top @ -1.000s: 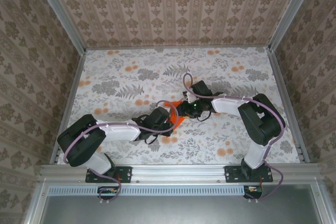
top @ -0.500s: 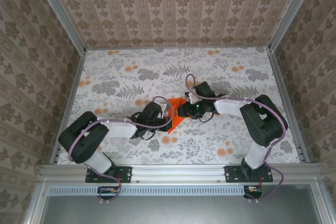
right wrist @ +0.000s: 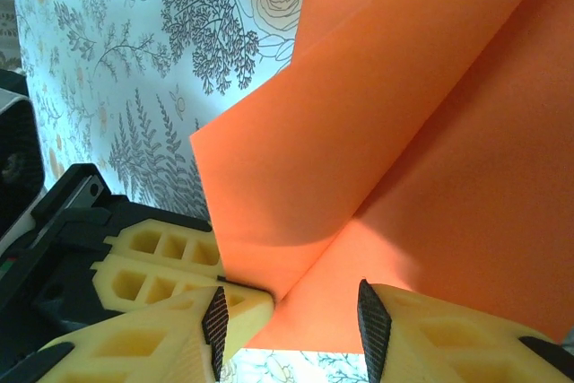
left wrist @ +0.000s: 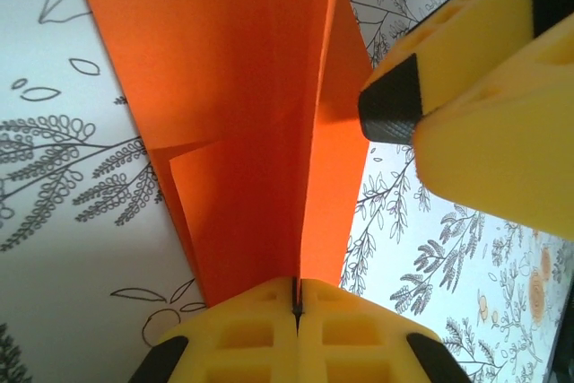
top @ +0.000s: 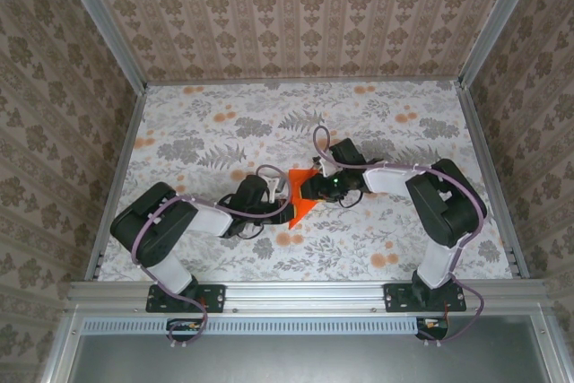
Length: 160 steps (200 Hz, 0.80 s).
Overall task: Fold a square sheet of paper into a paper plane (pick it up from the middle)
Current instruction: Fourth fold the wing at the center of the table.
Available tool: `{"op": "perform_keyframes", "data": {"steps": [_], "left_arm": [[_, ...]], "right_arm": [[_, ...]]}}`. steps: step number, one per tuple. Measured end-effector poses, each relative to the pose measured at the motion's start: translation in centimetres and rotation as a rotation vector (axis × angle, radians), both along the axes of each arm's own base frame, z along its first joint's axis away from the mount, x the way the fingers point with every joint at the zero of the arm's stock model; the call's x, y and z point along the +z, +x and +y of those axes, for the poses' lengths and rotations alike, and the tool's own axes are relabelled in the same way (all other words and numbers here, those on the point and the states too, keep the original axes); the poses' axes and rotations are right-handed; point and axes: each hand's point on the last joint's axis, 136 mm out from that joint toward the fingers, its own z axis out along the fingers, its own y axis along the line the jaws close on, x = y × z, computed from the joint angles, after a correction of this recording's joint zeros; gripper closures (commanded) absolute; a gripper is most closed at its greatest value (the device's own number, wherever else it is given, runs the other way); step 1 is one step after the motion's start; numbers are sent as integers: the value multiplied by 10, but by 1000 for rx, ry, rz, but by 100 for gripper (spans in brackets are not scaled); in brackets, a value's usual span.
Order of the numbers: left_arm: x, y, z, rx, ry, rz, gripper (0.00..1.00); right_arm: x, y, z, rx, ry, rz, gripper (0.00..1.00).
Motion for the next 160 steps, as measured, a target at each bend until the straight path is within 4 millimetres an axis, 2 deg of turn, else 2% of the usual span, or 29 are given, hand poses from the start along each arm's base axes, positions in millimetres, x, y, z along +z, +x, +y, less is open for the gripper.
{"op": "perform_keyframes", "data": {"steps": [59, 87, 143, 160], "left_arm": [[0, 1, -1, 13, -43, 49, 100], [0, 3, -2, 19, -68, 70, 100], [1, 3, -3, 21, -93, 84, 100], [1, 3, -3, 21, -93, 85, 93]], "right_arm": [[-6, 9, 4, 16, -28, 4, 54], [-16, 11, 1, 12, -73, 16, 53], [-19, 14, 2, -1, -166, 14, 52], [-21, 15, 1, -10, -201, 10, 51]]}}
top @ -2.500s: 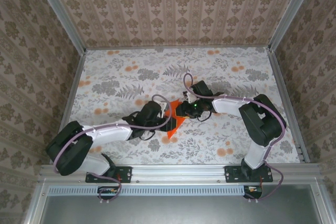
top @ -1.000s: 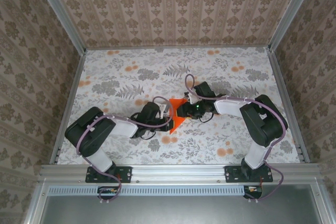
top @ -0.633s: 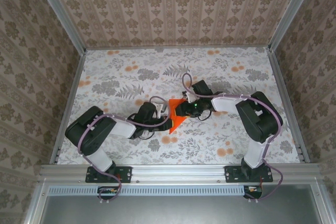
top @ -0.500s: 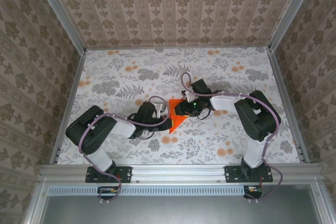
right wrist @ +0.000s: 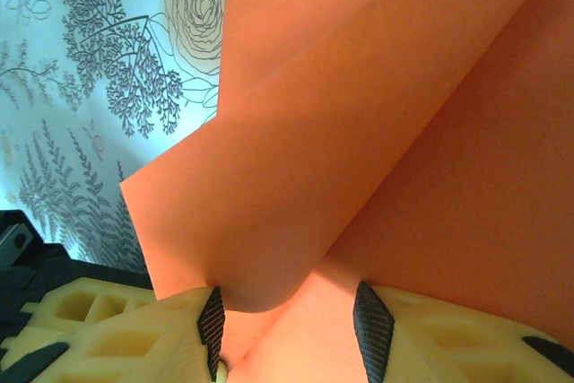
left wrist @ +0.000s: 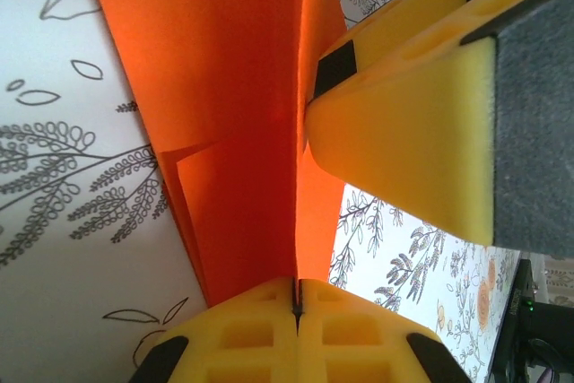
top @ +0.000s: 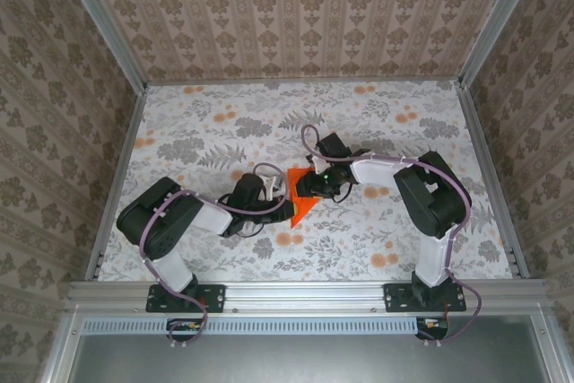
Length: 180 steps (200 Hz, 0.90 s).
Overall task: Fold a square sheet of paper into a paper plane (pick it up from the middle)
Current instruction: Fourth fold the wing at the center of the table.
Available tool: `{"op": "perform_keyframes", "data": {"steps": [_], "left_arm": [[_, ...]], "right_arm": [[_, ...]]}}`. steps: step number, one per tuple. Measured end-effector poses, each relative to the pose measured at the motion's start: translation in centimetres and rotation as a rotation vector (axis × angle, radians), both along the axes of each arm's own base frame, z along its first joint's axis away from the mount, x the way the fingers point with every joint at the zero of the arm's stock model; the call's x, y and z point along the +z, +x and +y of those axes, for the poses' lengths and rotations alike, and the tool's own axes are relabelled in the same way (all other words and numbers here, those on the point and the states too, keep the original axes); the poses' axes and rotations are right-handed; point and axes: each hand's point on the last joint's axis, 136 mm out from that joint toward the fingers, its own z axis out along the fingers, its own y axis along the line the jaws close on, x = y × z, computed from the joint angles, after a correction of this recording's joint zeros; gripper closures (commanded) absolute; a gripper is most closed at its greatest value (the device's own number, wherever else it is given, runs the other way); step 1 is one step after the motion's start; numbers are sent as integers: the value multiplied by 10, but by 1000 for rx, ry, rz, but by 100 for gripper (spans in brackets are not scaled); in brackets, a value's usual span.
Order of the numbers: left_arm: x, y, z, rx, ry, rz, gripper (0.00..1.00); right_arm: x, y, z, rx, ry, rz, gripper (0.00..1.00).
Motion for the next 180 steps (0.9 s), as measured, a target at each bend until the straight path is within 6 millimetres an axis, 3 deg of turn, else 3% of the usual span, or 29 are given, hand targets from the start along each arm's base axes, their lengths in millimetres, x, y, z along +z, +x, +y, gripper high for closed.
{"op": "perform_keyframes", "data": {"steps": [63, 127, 180], "left_arm": [[7, 0, 0, 0, -5, -7, 74], [24, 3, 25, 78, 73, -46, 78], [29, -11, 12, 14, 65, -70, 86]], "right_arm": [[-5, 2, -2, -56, -109, 8, 50], [-6, 3, -1, -96, -149, 31, 46], [-7, 3, 0, -124, -157, 56, 45]]}}
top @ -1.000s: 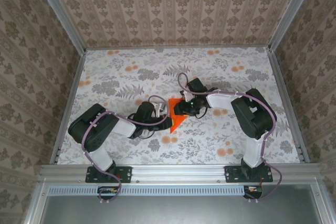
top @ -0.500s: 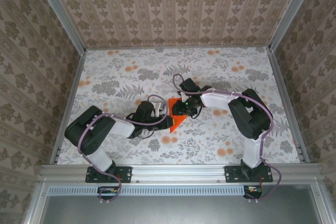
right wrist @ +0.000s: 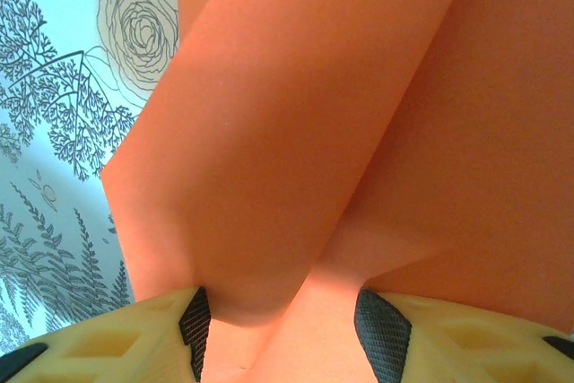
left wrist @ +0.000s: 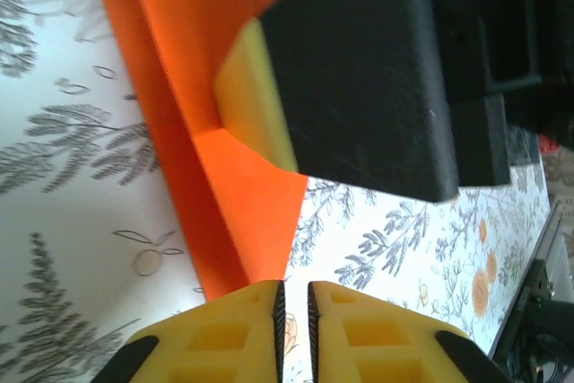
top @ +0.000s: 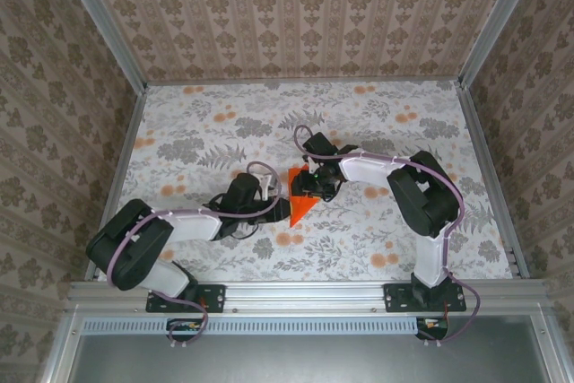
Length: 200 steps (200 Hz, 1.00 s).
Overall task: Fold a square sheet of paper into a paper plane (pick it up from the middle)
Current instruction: Fourth fold the wing at the center of the table.
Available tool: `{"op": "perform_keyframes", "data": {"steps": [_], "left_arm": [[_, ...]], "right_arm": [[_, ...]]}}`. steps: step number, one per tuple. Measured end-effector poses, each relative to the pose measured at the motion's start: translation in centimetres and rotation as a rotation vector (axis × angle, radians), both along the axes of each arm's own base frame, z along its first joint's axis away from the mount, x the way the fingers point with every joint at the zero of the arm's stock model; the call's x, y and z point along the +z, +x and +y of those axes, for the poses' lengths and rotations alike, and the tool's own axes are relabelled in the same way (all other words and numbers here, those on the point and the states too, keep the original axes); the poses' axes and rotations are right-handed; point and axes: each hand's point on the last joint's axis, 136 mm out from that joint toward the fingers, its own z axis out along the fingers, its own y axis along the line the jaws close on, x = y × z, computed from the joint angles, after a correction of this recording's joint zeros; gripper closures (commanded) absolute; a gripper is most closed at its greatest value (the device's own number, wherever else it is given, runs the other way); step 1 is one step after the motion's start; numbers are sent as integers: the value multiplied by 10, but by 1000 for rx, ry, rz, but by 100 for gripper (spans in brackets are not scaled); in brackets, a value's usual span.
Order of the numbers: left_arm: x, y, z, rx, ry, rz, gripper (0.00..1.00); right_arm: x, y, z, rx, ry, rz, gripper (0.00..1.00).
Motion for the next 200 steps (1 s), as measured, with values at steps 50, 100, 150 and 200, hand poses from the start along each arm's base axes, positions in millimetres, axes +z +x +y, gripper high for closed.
{"op": "perform_keyframes", "data": {"steps": [50, 100, 150, 200], "left_arm": [[-13, -2, -9, -25, 14, 22, 88], [-20, -1, -11, -28, 29, 37, 90], [-25, 1, -7, -8, 57, 41, 91], [-27, 3, -4, 9, 76, 39, 91]], "right_arm": [[-2, -1, -1, -19, -8, 17, 45], [-4, -2, -3, -28, -20, 27, 45], [-5, -2, -4, -38, -31, 29, 46], [-6, -2, -4, -39, -31, 30, 46]]}}
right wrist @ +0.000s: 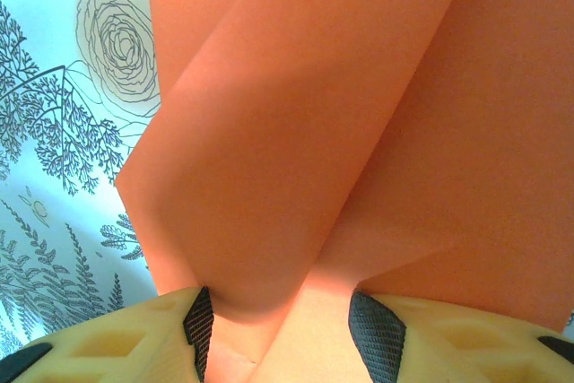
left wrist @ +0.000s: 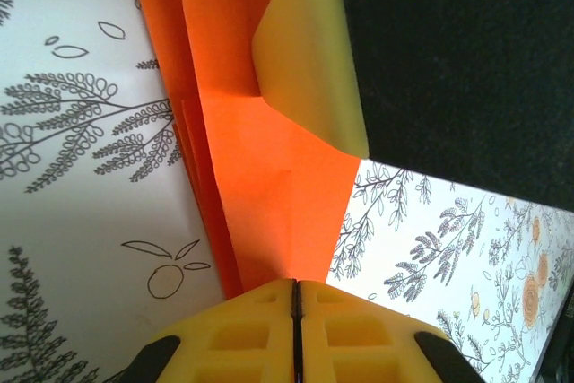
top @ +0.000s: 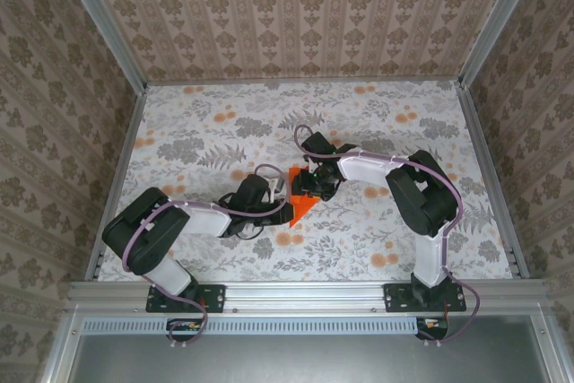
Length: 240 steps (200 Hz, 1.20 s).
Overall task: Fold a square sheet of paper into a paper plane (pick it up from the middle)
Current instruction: Fourth fold the wing at the center of the table.
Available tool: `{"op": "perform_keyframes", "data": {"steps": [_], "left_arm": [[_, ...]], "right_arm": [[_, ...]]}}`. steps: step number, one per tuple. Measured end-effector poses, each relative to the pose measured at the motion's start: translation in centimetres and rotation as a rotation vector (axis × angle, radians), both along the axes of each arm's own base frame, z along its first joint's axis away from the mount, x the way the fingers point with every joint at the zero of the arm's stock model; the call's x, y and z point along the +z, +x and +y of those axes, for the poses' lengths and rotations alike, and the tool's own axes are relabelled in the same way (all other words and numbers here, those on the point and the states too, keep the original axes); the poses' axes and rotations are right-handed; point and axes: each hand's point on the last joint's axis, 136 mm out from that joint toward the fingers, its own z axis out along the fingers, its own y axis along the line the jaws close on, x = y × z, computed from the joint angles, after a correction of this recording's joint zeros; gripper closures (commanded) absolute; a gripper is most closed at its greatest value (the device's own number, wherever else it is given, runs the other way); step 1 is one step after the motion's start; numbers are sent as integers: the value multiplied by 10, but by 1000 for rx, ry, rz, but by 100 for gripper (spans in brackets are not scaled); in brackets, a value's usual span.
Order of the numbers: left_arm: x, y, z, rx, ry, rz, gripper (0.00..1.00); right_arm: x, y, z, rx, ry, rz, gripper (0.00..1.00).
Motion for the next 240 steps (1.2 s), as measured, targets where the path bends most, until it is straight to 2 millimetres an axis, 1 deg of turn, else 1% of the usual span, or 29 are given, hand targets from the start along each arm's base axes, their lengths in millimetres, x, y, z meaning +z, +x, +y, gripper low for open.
{"op": "perform_keyframes", "data": {"steps": [149, 211, 240], "left_arm": [[-6, -1, 5, 3, 41, 15, 92], [-8, -3, 6, -22, 91, 33, 96], [-9, -3, 6, -33, 116, 45, 97]], "right_arm": [[-3, 0, -3, -6, -21, 9, 52], [7, 1, -1, -2, -5, -14, 54], [11, -3, -9, 1, -7, -7, 55]]}}
